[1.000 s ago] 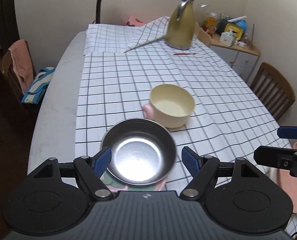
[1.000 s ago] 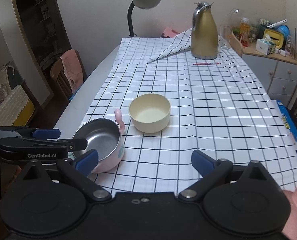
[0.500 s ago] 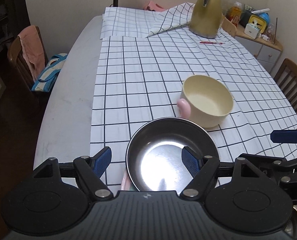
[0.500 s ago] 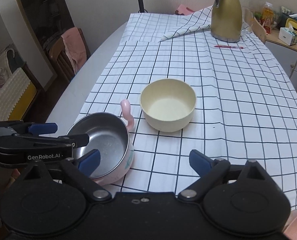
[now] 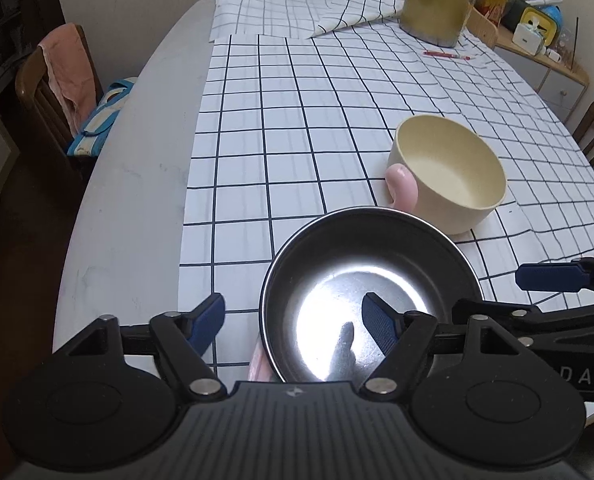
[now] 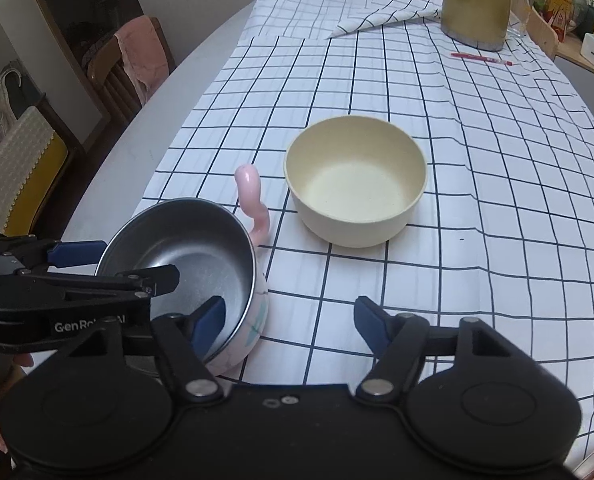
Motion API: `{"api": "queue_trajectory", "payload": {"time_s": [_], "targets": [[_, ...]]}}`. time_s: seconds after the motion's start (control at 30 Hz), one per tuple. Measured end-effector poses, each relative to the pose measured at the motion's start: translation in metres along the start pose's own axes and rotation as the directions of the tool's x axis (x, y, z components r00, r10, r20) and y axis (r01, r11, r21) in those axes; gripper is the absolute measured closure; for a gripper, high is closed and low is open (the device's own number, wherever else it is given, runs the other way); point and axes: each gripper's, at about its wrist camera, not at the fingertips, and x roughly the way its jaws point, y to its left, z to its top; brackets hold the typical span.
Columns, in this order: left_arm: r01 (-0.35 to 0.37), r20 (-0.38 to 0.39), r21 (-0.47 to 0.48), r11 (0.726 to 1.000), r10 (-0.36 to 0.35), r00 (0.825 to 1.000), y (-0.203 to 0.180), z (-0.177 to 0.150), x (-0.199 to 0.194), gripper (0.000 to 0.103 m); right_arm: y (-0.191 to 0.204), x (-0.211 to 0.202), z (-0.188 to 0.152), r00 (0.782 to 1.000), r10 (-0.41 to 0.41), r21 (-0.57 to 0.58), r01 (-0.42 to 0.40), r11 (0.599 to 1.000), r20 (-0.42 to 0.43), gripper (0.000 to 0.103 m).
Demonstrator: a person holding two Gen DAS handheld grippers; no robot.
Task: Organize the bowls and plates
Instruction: 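Move both grippers to the pink-handled steel pot and close on its rim, then lift the pink-handled pot with both grippers and carry it to the steel bowl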
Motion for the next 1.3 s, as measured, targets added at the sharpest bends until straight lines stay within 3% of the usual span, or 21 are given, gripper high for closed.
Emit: {"api": "queue_trajectory", "payload": {"time_s": [0.03,0.1,0.17,0.53,0.67,0.83,1.3], "targets": [[-0.004,-0.009,0.005,1.0,0.004,1.0,-0.001,0.0,0.002,0.04,0.001,0.001,0.0,1.0,0.002,0.002,-0.002,1.0,-0.004,0.036],[-0.002,-0.024,0.007,1.0,0.002,1.0,-0.002,-0.001,0.004,0.047,0.003,0.004,0.0,1.0,0.011,-0.003,-0.011,1.0,-0.017,0.049],[0.009,-0.031,-0.001,1.0,-0.009,0.999,-0.001,-0.001,0.005,0.059,0.006,0.006,-0.001,1.0,0.014,-0.009,-0.014,1.0,-0.023,0.053],[-0.044,-0.048,-0.006,0.999,0.043,0.998,0.006,-0.001,0.003,0.088,0.017,0.007,0.002,0.999,0.01,-0.007,-0.011,1.0,-0.038,0.078],[-0.046,-0.044,0.007,0.999,0.047,0.998,0.006,-0.001,0.0,0.093,0.025,0.008,0.002,0.999,-0.005,-0.025,0.004,1.0,-0.047,0.091],[-0.049,-0.039,0.019,0.999,0.05,0.998,0.003,-0.003,-0.004,0.096,0.033,0.007,0.001,0.997,-0.055,-0.049,0.053,0.997,-0.048,0.092],[-0.01,-0.011,0.031,0.999,0.01,1.0,-0.014,-0.015,-0.031,0.098,0.024,-0.021,-0.01,0.997,-0.066,0.001,0.066,0.998,-0.039,0.095]]}}
